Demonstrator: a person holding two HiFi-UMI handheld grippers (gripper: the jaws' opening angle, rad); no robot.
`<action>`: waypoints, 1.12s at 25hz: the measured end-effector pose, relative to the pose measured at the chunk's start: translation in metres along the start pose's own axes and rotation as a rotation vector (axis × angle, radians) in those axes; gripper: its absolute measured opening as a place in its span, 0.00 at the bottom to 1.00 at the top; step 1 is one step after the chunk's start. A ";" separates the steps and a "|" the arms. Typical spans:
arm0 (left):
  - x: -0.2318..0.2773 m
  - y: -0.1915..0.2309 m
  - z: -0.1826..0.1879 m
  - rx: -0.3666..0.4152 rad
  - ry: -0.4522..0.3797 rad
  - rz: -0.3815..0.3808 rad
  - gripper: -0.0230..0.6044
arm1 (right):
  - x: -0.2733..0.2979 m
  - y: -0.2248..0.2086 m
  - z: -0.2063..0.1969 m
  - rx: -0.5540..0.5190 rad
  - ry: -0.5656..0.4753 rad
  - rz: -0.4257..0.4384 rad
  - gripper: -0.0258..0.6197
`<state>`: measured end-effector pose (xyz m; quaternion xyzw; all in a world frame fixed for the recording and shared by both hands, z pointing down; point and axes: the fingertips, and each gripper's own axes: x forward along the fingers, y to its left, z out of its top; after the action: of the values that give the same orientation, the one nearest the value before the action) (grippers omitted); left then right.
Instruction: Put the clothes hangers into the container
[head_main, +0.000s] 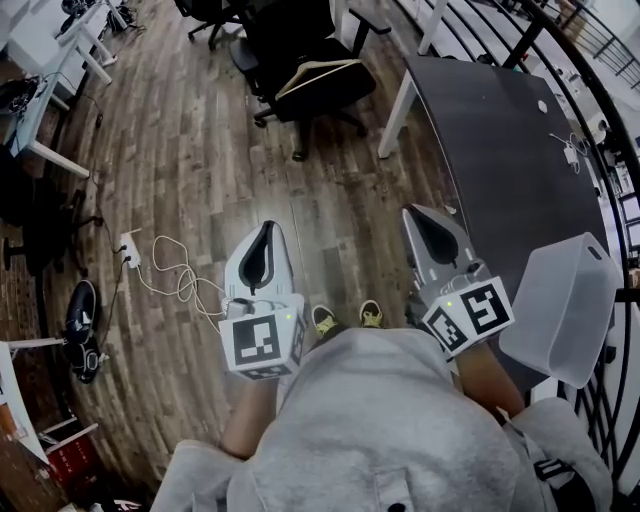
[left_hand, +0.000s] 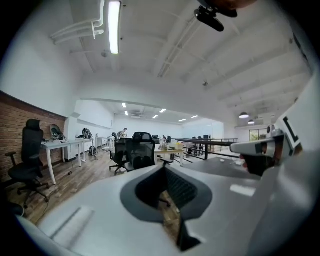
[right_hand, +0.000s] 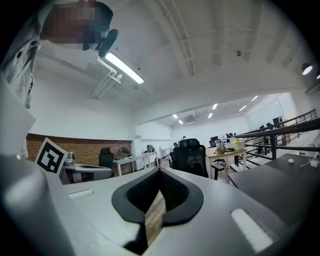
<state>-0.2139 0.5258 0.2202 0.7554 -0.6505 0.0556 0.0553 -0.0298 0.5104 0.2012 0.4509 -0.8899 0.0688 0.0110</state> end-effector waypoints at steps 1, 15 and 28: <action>-0.002 0.004 -0.001 -0.004 -0.001 -0.006 0.05 | 0.002 0.005 0.000 -0.003 -0.001 0.003 0.04; -0.009 0.049 -0.017 0.031 0.007 -0.039 0.05 | 0.025 0.056 0.000 -0.053 -0.027 0.023 0.04; 0.020 0.073 -0.016 0.038 -0.006 -0.027 0.05 | 0.069 0.053 0.006 -0.071 -0.051 0.041 0.04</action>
<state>-0.2836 0.4975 0.2401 0.7652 -0.6392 0.0650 0.0397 -0.1134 0.4852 0.1950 0.4335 -0.9008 0.0258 0.0029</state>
